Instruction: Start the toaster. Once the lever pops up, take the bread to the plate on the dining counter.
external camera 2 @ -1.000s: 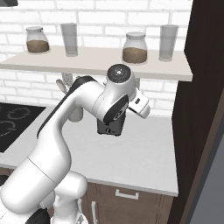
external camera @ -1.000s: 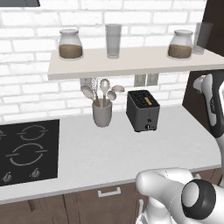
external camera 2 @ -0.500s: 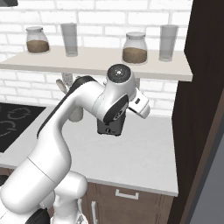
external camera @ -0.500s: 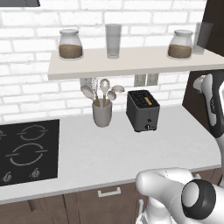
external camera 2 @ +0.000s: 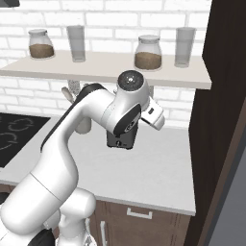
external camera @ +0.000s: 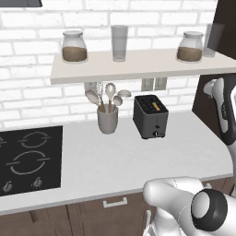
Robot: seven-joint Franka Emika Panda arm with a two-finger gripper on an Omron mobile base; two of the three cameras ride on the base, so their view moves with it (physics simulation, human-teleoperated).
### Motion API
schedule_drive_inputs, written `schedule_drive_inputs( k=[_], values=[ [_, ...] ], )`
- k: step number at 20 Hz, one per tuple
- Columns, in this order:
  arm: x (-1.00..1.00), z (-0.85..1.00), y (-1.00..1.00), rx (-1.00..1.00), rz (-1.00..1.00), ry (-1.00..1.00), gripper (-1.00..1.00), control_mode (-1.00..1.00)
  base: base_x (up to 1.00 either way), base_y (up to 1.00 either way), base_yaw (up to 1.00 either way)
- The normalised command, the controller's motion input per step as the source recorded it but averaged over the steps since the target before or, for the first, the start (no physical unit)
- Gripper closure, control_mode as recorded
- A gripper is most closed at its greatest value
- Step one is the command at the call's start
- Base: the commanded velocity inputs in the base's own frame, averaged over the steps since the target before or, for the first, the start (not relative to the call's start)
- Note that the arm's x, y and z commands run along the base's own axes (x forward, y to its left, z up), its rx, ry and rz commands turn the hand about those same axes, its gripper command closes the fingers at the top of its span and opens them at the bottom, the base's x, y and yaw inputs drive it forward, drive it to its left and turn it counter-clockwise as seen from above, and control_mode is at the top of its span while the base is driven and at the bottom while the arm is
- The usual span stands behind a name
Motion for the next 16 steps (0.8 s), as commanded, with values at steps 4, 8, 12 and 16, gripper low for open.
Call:
schedule_drive_inputs(
  k=[4, 8, 12, 16],
  values=[
    [0.00, 0.00, 0.00, 0.00, 0.00, 0.00, -1.00, -1.00, 0.00, 0.00, 0.00],
    [0.00, 0.00, 0.00, 0.00, 0.00, 0.00, -1.00, -1.00, 0.00, 0.00, 0.00],
    [0.00, 0.00, 0.00, 0.00, 0.00, 0.00, -1.00, -1.00, 0.00, 0.00, 0.00],
    [0.00, 0.00, 0.00, 0.00, 0.00, 0.00, -1.00, -1.00, 0.00, 0.00, 0.00]
  ],
)
